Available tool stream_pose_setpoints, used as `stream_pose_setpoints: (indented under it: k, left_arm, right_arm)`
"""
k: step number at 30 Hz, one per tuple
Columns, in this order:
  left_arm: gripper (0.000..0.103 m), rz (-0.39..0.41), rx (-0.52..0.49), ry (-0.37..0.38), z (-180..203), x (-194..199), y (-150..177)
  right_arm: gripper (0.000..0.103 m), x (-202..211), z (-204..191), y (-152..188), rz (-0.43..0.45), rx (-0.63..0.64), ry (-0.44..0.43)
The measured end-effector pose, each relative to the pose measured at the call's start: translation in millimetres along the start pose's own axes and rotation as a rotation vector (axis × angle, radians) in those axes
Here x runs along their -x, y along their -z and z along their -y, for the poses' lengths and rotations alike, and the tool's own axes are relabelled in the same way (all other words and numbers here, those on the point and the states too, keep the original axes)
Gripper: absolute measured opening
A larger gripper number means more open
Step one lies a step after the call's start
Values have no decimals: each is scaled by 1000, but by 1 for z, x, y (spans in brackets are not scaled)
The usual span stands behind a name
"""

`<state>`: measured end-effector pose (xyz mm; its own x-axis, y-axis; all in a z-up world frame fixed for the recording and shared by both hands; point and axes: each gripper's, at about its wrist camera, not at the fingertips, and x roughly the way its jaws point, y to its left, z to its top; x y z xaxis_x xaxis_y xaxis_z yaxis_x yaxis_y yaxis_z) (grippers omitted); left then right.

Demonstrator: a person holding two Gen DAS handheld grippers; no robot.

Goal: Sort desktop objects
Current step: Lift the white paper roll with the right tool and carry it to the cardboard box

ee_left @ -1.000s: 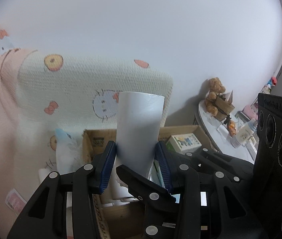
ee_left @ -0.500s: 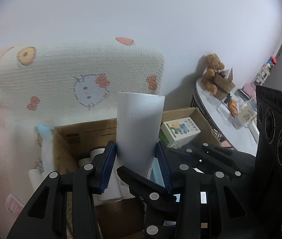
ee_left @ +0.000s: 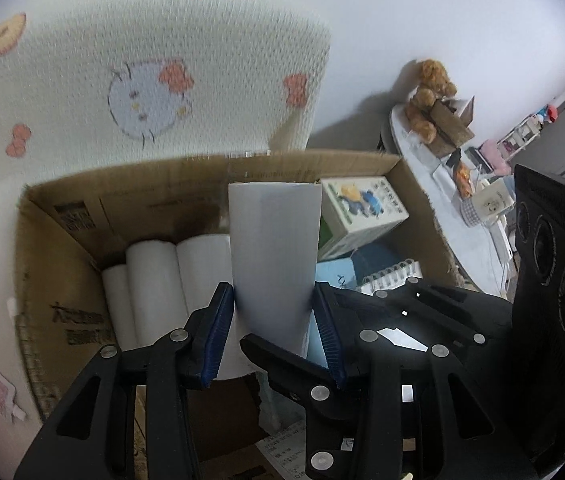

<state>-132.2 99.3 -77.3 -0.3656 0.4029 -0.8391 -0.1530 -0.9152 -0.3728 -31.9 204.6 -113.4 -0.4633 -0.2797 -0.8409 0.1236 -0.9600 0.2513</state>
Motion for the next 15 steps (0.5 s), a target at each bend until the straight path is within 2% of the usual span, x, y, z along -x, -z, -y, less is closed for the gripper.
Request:
stream_pose_setpoints:
  k: [11,15]
  left_arm:
    - [45,-123,62,54,-10,-22,6]
    - [45,-136,56,39,-7,-27,7]
  right_arm:
    - [43,-10,7,8,-82,-9,-11]
    - [43,-13,13,5,-112,-24,-17]
